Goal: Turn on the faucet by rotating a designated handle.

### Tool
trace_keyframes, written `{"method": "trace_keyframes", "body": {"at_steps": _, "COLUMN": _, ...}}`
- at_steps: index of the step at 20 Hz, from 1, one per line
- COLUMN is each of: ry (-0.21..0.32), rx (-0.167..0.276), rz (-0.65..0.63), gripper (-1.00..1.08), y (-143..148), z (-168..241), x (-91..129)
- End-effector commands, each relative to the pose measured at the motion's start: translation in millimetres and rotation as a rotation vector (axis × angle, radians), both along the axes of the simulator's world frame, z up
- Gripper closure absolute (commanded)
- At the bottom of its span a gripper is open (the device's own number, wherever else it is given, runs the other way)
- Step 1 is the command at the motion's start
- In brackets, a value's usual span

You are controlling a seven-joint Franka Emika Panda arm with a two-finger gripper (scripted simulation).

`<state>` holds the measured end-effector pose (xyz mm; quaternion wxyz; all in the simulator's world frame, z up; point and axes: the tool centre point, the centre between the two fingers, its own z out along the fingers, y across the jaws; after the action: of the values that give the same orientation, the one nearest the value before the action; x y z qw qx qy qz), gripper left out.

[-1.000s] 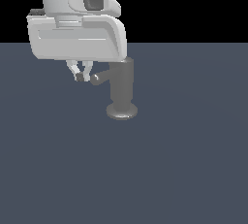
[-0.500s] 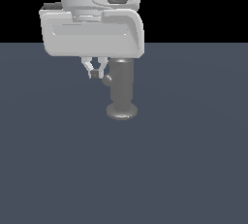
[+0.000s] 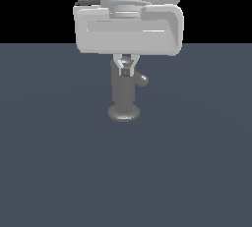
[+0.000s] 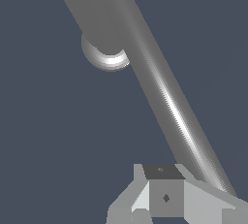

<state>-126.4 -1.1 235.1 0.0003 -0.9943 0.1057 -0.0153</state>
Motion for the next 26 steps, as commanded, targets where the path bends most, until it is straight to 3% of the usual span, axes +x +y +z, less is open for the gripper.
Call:
{"method": "trace_keyframes", "body": {"at_steps": 1, "ry": 0.031, "rx": 0.004, "rz": -0.025, "gripper": 1.08, "y": -26, "z": -14, "x": -7}}
{"method": "trace_keyframes", "body": {"at_steps": 8, "ry": 0.031, "rx": 0.003, "rz": -0.025, "gripper": 1.08, "y": -59, "z": -14, "x": -9}}
{"method": "trace_keyframes", "body": {"at_steps": 9, "ry": -0.012, "rx": -0.004, "rz": 0.007, "gripper": 1.08, "y": -41, "z": 2, "x": 4}}
{"method": "trace_keyframes", "body": {"at_steps": 26, "ry": 0.005, "rx": -0.002, "rz": -0.006, "gripper": 1.08, "y": -99, "z": -4, "x": 44}}
